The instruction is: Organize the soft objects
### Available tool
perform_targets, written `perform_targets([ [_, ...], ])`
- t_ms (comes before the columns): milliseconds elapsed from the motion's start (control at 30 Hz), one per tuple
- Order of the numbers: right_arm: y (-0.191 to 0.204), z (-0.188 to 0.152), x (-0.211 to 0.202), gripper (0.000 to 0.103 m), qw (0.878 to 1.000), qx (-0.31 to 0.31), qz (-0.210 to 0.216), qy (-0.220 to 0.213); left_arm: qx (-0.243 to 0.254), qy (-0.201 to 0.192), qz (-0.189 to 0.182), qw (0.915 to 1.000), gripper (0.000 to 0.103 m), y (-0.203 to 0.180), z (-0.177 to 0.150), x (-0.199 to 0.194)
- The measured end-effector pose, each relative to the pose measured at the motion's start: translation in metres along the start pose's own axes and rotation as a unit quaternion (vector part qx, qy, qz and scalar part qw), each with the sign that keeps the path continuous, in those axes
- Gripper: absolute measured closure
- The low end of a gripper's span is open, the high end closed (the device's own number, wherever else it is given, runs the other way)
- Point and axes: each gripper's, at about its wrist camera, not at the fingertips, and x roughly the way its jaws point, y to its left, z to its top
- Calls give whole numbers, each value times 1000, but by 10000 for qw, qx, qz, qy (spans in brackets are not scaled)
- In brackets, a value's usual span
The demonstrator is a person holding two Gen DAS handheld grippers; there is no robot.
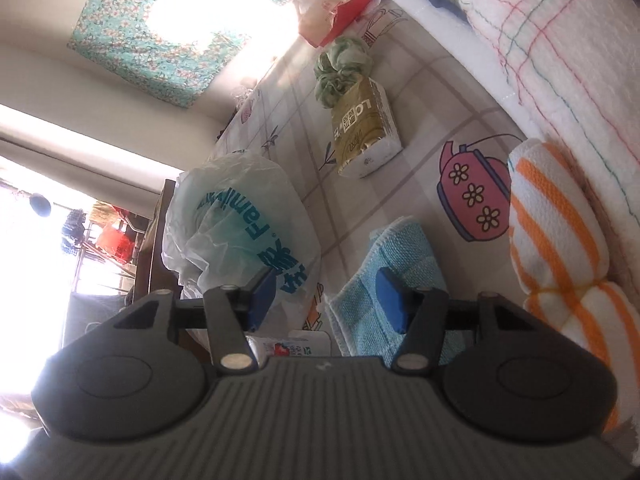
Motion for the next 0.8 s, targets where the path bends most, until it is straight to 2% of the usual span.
perform_targets([
  [167,-13,-11,-18,50,9998,92,68,-154,-81,88,-2,9999,46,0,0,11],
  [233,-18,-22,-31,56,9996,8,-47,-289,-118,141,-4,9998,46,1,1,15],
  [267,-19,-26,-35,63,9993,-47,-112,-346,-137,171,0,9998,46,2,1,18],
  [333,-20,-34,-38,67,9985,-175,-334,-394,-172,245,-13,9995,46,3,2,22],
  [500,-19,-41,-30,73,9947,-640,-740,-300,-156,403,-25,9991,46,1,1,29],
  [700,-5,-46,-14,75,9820,-1435,-1226,32,-42,549,-44,9985,46,-3,-2,28],
  [800,0,-50,-14,75,9765,-1695,-1322,139,-31,589,-38,9983,46,-2,-6,24],
])
